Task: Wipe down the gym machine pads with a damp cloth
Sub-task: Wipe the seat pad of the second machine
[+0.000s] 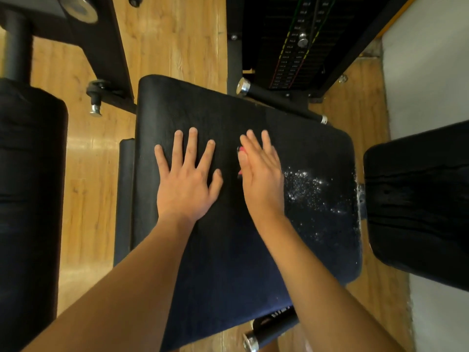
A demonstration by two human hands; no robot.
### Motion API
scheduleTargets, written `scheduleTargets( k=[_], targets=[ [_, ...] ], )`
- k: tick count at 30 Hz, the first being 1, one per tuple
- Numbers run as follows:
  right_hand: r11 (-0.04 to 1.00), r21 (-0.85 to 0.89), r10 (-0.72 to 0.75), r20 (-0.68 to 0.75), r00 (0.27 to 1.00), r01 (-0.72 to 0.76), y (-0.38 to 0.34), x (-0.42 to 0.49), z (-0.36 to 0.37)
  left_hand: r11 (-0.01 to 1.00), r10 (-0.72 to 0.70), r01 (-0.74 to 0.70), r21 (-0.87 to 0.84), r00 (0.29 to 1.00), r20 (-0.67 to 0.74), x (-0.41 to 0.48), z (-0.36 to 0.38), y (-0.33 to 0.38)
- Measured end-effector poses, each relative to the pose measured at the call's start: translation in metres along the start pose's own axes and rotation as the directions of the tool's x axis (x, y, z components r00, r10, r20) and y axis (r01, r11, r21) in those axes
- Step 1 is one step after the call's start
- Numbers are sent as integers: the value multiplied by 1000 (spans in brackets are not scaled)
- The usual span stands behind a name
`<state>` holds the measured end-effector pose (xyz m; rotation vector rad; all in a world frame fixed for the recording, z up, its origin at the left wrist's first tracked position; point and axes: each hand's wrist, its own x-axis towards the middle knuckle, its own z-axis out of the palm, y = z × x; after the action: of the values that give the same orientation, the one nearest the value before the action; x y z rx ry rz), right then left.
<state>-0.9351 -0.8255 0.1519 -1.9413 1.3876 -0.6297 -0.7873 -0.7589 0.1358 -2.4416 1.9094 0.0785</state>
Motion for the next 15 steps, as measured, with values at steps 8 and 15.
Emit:
scheduleTargets(
  k=[8, 15],
  targets=[
    [970, -233, -28, 148, 989, 62, 9, 116, 13, 1000, -5, 5, 3, 1000, -11, 5, 3, -1],
    [933, -353, -9, 179, 984, 73, 18, 132, 23, 1000, -11, 11, -3, 1000, -10, 7, 2, 0]
  ],
)
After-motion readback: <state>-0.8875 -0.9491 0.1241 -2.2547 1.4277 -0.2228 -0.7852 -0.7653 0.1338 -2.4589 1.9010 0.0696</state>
